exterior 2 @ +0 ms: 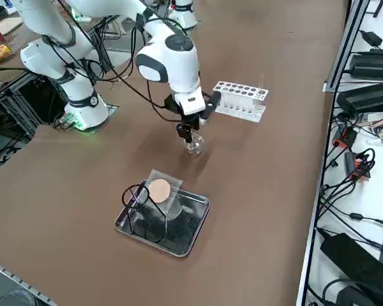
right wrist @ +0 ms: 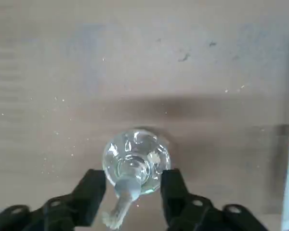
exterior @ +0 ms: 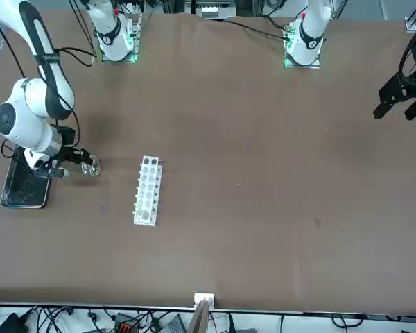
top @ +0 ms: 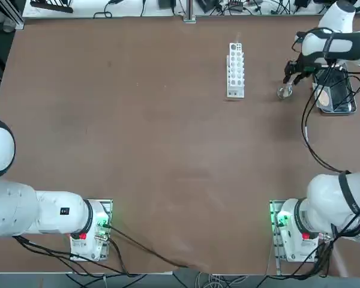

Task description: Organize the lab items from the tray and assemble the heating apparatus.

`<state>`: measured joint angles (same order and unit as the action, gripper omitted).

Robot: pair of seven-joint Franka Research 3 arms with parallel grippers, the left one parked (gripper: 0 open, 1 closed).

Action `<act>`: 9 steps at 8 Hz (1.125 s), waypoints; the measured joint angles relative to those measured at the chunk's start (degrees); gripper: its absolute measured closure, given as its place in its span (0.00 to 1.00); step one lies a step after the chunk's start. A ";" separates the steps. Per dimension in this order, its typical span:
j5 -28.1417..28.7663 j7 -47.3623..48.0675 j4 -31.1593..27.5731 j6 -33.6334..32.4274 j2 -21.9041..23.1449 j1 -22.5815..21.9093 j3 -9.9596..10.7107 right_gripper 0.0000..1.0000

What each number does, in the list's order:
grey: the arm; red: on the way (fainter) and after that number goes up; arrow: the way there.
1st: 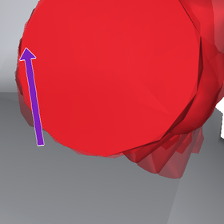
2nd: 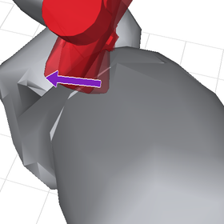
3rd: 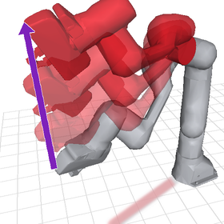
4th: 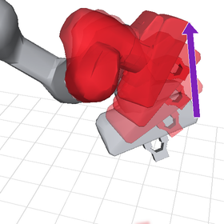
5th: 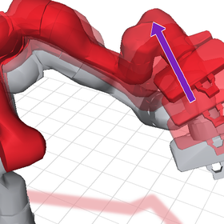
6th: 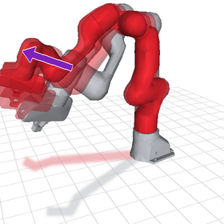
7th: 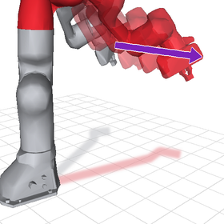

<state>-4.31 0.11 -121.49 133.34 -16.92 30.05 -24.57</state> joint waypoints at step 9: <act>0.79 21.56 17.37 -12.95 0.48 14.24 1.61 0.07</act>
<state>-3.51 21.67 -104.11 120.39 -16.44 44.29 -22.95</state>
